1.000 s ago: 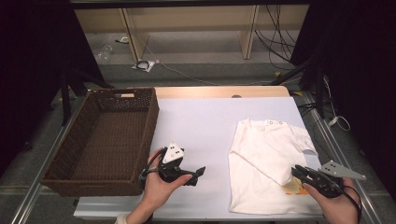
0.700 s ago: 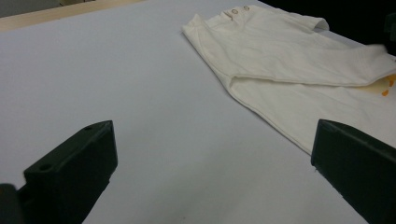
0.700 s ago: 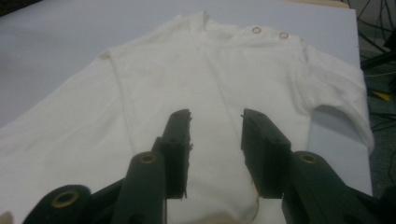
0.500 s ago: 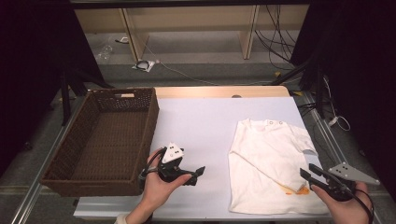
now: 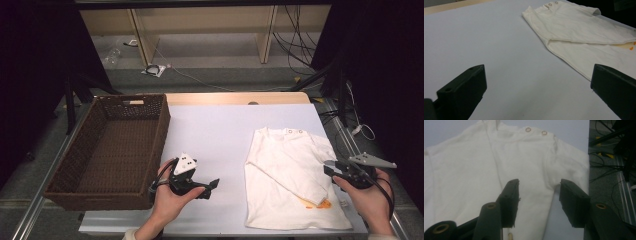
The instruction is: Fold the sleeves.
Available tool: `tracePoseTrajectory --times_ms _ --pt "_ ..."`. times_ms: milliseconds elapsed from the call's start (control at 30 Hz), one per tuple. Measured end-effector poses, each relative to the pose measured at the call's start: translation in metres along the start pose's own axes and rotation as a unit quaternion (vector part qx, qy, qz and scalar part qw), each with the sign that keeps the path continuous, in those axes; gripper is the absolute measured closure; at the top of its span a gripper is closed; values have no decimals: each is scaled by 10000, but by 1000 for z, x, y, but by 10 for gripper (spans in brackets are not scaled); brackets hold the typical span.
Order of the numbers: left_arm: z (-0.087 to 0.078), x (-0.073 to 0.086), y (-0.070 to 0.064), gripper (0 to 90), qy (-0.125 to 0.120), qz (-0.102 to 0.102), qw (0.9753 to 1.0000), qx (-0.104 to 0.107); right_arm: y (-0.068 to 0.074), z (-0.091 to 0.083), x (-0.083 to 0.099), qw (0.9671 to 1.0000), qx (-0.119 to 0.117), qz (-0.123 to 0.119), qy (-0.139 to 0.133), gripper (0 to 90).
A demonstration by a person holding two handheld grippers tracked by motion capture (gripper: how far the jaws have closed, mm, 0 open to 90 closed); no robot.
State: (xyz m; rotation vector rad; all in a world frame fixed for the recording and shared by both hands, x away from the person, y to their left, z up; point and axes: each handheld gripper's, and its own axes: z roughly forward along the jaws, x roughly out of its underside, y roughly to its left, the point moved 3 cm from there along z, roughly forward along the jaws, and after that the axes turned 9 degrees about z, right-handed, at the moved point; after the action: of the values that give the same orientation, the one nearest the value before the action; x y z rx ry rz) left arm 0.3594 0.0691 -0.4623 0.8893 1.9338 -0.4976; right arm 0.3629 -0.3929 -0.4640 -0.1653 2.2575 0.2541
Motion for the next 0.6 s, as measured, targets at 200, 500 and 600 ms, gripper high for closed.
tracePoseTrajectory --times_ms 200,500,600 --pt "-1 0 2 0 -16 -20 10000 -11 -18 28 -20 9991 131 91 393 486" --pt "0 2 2 0 24 -37 10000 -6 -48 61 -35 9967 500 408 487 492" --pt "1 2 2 0 29 -34 10000 -12 -52 70 -39 9959 605 396 545 514"
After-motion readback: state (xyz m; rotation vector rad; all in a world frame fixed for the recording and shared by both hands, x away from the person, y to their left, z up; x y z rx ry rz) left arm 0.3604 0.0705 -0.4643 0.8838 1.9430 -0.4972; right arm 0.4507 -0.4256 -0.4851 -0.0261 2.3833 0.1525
